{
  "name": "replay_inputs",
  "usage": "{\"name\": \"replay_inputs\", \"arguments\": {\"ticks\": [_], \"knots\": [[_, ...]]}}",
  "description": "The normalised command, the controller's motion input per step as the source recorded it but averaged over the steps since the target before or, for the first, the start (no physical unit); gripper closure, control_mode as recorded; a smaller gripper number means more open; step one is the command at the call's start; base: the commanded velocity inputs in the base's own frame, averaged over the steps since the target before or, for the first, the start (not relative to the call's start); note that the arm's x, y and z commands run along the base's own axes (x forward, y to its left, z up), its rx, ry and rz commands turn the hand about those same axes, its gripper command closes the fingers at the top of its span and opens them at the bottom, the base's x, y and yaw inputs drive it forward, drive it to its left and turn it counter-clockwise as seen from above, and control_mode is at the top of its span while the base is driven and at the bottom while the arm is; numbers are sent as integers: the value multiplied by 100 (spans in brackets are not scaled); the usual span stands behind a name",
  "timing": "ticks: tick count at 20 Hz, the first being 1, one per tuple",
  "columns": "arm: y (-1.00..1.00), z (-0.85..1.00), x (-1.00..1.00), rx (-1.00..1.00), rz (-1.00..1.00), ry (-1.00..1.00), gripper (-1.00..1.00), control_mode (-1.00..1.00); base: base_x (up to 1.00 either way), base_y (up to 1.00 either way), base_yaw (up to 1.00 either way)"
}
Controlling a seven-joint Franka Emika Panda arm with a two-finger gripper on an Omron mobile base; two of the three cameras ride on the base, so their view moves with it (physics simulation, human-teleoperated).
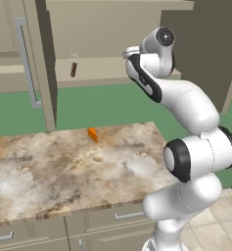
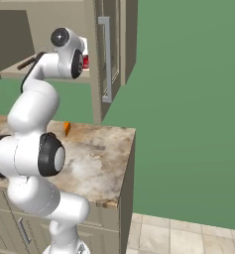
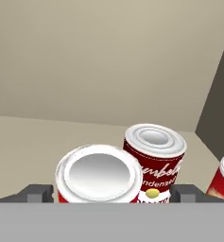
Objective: Pick the cans from the counter and place them in their designated side in the cabinet.
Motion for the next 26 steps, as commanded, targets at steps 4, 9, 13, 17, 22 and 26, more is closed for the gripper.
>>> {"name": "replay_inputs", "arguments": {"ticks": [4, 9, 13, 17, 22, 26], "knots": [[0, 0, 14, -1, 1, -8, -100, -100, 0, 0, 0], [-1, 0, -2, 0, 3, -12, -100, -100, 0, 0, 0], [-1, 7, -37, 0, 6, -13, -100, -100, 0, 0, 0], [0, 17, -61, 0, 4, -4, -100, -100, 0, 0, 0], [0, 21, -78, 0, 3, 0, -100, -100, 0, 0, 0], [9, 17, -88, -4, 2, 0, -100, -100, 0, 0, 0]]}}
